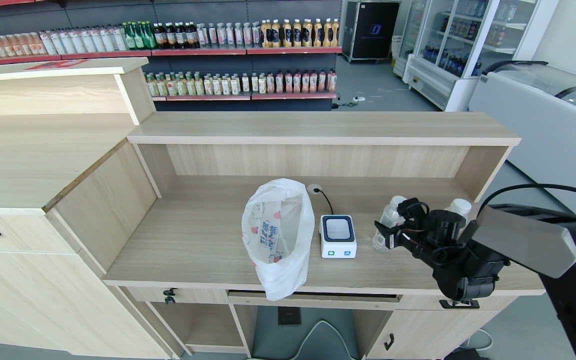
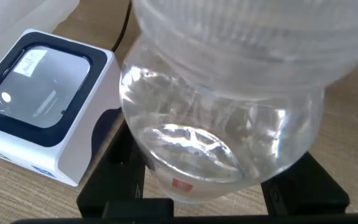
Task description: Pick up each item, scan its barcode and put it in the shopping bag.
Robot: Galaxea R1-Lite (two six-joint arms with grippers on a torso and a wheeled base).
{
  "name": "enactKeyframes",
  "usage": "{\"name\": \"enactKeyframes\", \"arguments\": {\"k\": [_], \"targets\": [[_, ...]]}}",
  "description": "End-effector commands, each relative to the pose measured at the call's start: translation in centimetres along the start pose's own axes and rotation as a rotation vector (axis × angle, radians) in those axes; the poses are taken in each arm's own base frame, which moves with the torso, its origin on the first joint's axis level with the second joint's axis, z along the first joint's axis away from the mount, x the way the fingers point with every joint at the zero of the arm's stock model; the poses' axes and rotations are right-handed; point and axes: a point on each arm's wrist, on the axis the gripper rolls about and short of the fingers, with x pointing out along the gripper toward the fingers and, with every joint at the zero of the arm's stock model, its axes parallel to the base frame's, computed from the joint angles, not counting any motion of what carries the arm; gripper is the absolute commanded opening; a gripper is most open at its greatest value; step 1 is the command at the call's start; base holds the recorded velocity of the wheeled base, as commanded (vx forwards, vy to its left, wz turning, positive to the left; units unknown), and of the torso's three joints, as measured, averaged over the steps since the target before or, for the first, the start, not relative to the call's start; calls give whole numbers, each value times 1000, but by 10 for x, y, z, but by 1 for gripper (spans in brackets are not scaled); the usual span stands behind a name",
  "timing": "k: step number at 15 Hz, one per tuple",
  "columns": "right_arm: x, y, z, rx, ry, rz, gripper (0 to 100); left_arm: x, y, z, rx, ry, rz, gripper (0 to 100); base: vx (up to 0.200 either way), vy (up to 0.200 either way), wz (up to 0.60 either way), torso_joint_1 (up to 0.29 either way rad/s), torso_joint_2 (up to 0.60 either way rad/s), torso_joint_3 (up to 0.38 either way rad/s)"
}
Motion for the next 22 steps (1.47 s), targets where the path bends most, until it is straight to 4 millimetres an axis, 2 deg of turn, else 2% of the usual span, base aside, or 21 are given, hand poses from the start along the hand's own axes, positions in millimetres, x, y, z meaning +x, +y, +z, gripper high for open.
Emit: {"name": "enactKeyframes", "arguments": {"k": [1, 4, 6, 8, 11, 13, 14, 15, 18, 20, 22], "targets": [[0, -1, -6, 3, 17, 0, 0, 0, 0, 0, 0, -1, 0, 100, 0, 0, 0, 0, 0, 0], [-1, -3, -4, 11, 21, -5, 0, 0, 0, 0, 0, -1, 0, 100, 0, 0, 0, 0, 0, 0], [-8, -3, 1, 13, 24, -3, 0, 0, 0, 0, 0, -1, 0, 100, 0, 0, 0, 0, 0, 0], [-13, -8, -2, 19, 46, -11, 0, 0, 0, 0, 0, -1, 0, 100, 0, 0, 0, 0, 0, 0], [-16, -11, 16, 40, 9, -20, 0, 0, 0, 0, 0, -1, 0, 100, 0, 0, 0, 0, 0, 0], [-39, -19, 79, 129, 6, -14, 0, 0, 0, 0, 0, -1, 0, 100, 0, 0, 0, 0, 0, 0], [-47, -21, 93, 141, 12, -3, 0, 0, 0, 0, 0, -1, 0, 100, 0, 0, 0, 0, 0, 0], [-76, -27, 142, 219, 25, 69, 0, 0, 0, 0, 0, -1, 0, 100, 0, 0, 0, 0, 0, 0], [-140, -28, 216, 375, 43, 268, 0, 0, 0, 0, 0, -1, 0, 100, 0, 0, 0, 0, 0, 0], [-176, -26, 248, 454, 40, 427, 0, 0, 0, 0, 0, -1, 0, 100, 0, 0, 0, 0, 0, 0], [-195, -24, 267, 471, 13, 560, 0, 0, 0, 0, 0, -1, 0, 100, 0, 0, 0, 0, 0, 0]]}}
